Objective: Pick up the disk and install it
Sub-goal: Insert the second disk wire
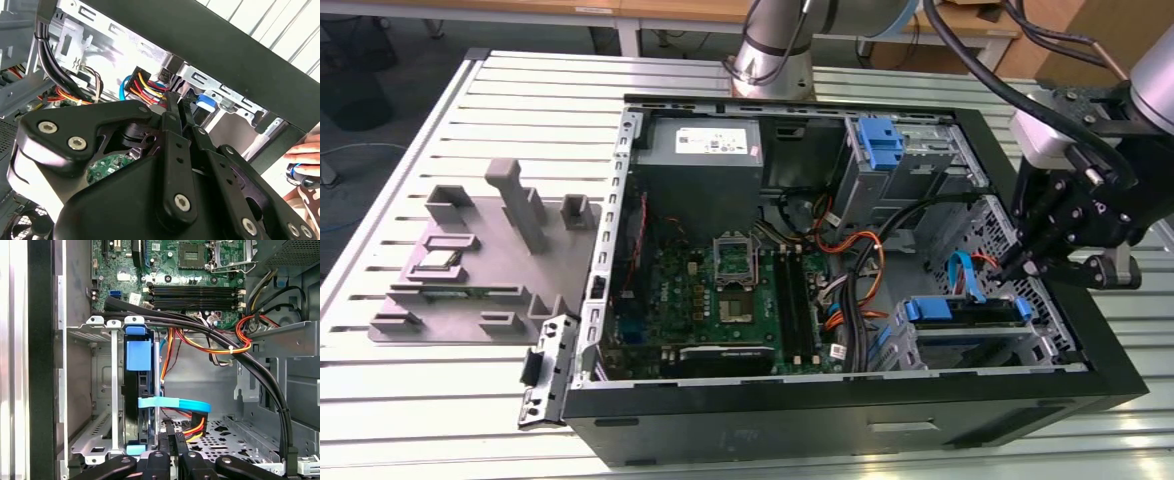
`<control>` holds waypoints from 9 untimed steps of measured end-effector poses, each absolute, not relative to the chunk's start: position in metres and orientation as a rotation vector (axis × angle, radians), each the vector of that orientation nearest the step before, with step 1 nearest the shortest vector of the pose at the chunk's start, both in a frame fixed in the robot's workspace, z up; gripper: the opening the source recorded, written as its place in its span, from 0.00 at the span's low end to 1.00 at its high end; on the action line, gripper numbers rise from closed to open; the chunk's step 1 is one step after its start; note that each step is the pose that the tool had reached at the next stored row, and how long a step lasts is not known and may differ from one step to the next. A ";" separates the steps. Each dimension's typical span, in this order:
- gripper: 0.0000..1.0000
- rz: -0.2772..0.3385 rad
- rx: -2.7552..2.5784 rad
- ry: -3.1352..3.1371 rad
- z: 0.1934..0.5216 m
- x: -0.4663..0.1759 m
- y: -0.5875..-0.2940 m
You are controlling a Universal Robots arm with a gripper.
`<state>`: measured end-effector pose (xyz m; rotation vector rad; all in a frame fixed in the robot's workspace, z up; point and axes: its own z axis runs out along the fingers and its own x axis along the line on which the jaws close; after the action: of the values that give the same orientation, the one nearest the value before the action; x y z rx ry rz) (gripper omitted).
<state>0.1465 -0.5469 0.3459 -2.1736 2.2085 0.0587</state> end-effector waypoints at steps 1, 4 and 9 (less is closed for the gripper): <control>0.16 0.059 -2.174 2.209 0.346 0.146 -0.547; 0.16 0.059 -2.173 2.209 0.346 0.146 -0.548; 0.16 0.059 -2.174 2.209 0.346 0.146 -0.550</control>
<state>0.1465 -0.5504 0.3459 -2.1736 2.2085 0.0587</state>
